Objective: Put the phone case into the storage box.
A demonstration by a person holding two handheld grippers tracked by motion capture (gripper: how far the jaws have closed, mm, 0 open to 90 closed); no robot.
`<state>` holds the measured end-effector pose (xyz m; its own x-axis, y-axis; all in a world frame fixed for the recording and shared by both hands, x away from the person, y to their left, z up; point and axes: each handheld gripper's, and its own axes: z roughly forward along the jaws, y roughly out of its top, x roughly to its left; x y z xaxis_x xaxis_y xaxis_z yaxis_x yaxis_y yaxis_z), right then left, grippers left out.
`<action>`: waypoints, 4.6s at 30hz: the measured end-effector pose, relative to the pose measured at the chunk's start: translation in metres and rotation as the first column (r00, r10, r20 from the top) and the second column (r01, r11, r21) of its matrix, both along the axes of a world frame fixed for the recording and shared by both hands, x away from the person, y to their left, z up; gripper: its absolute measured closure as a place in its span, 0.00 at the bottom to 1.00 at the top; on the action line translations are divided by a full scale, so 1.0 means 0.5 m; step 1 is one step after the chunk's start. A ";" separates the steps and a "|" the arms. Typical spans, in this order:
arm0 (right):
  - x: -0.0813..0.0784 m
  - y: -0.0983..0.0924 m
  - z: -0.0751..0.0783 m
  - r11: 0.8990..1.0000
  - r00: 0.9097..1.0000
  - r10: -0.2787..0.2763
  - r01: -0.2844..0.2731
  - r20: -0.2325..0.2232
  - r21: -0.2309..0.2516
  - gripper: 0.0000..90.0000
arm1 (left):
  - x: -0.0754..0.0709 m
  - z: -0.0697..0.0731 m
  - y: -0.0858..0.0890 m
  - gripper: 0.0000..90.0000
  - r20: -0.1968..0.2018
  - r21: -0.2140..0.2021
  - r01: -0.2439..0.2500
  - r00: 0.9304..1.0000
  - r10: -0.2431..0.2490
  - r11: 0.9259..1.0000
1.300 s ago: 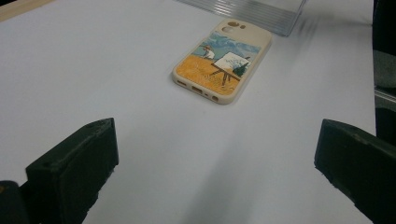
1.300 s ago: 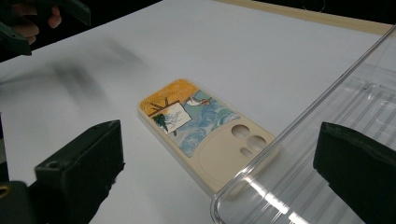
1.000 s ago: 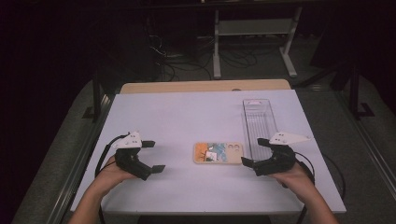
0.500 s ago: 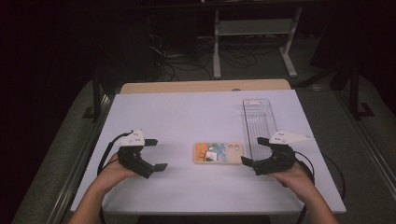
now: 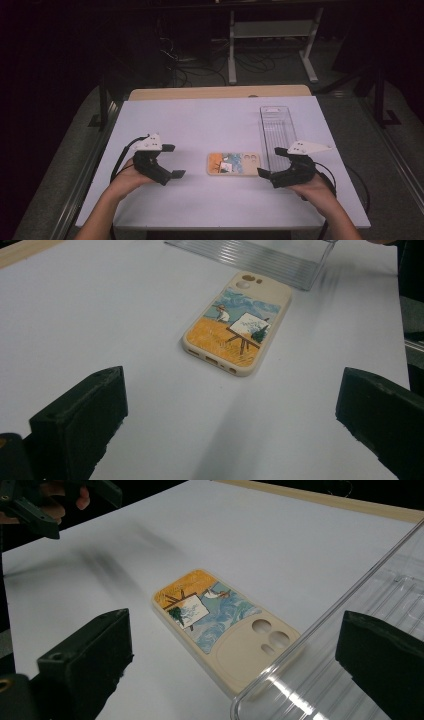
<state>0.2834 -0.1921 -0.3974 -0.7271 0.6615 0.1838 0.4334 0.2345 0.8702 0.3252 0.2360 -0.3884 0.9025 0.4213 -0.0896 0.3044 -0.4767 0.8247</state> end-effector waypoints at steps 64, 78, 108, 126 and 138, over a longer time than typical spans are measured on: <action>0.000 -0.007 0.002 1.000 1.000 -0.014 0.014 -0.003 0.007 0.01 | 0.149 -0.058 -0.176 1.00 -0.017 0.100 0.024 1.000 -0.023 0.995; 0.000 -0.006 0.002 1.000 1.000 -0.012 0.012 -0.007 0.003 0.01 | 0.183 -0.117 -0.185 1.00 -0.078 0.092 -0.021 0.997 0.029 0.996; -0.001 -0.008 0.003 1.000 1.000 -0.017 0.017 -0.009 0.005 0.02 | 0.123 -0.122 -0.196 1.00 -0.080 0.149 0.067 0.995 -0.056 0.986; -0.001 -0.006 0.002 1.000 1.000 -0.015 0.015 -0.007 0.000 0.02 | 0.079 -0.118 -0.193 1.00 -0.102 0.161 0.112 0.990 -0.096 0.980; -0.001 -0.008 0.003 1.000 1.000 -0.018 0.018 -0.010 0.003 0.02 | 0.074 -0.077 -0.149 0.88 -0.095 0.121 0.075 0.993 -0.064 0.990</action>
